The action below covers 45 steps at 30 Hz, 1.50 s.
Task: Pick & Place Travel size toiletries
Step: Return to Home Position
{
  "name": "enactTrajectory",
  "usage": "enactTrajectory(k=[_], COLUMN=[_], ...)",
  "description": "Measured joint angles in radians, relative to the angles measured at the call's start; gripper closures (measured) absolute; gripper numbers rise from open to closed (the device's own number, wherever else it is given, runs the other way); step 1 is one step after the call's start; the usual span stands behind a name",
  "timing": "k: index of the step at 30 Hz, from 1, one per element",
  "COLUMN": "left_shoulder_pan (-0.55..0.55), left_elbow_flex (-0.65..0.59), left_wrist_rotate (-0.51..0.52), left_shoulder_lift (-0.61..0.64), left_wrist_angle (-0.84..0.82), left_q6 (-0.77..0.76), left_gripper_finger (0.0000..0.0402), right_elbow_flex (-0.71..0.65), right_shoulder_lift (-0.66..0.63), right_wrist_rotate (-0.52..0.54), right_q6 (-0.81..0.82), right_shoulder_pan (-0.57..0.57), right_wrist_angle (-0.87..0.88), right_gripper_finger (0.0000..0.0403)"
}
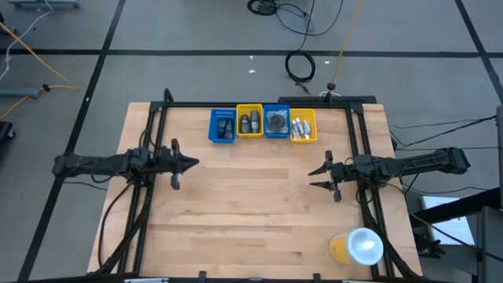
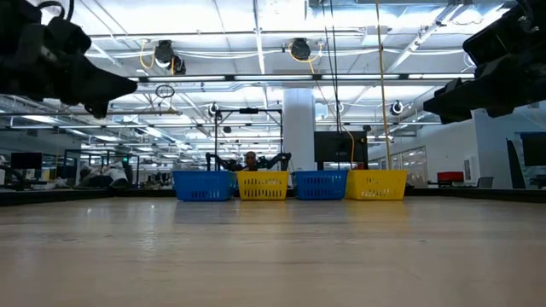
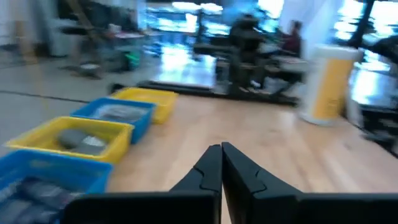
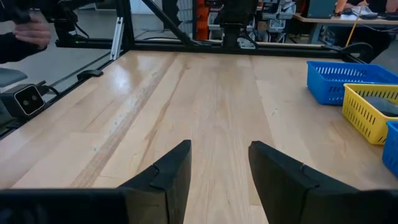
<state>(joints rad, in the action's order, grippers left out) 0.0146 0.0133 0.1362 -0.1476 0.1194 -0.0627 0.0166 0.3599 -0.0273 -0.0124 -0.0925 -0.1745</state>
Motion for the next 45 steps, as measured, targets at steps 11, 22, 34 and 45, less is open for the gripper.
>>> enactTrajectory(k=[11, 22, 34, 45], left_shoulder_pan=[-0.049, 0.002, 0.055, 0.054], left_elbow_flex=[0.004, 0.005, 0.004, -0.001], left_wrist_rotate=[-0.105, -0.118, -0.114, -0.109], left_shoulder_lift=[0.052, 0.099, 0.143, 0.115], left_wrist_angle=[-0.102, -0.115, -0.118, -0.073], left_q6=[0.016, -0.024, 0.04, 0.058], left_gripper_finger=[0.0383, 0.039, 0.0386, 0.0382], right_elbow_flex=[0.0, 0.0, 0.0, 0.0], right_shoulder_lift=[0.0, 0.0, 0.0, 0.0], right_wrist_rotate=[0.0, 0.0, 0.0, 0.0], right_q6=[0.0, 0.0, 0.0, 0.0], right_shoulder_pan=[0.0, 0.0, 0.0, 0.0], right_wrist_angle=[0.0, 0.0, 0.0, 0.0], right_gripper_finger=[0.0249, 0.0251, 0.0249, 0.0249])
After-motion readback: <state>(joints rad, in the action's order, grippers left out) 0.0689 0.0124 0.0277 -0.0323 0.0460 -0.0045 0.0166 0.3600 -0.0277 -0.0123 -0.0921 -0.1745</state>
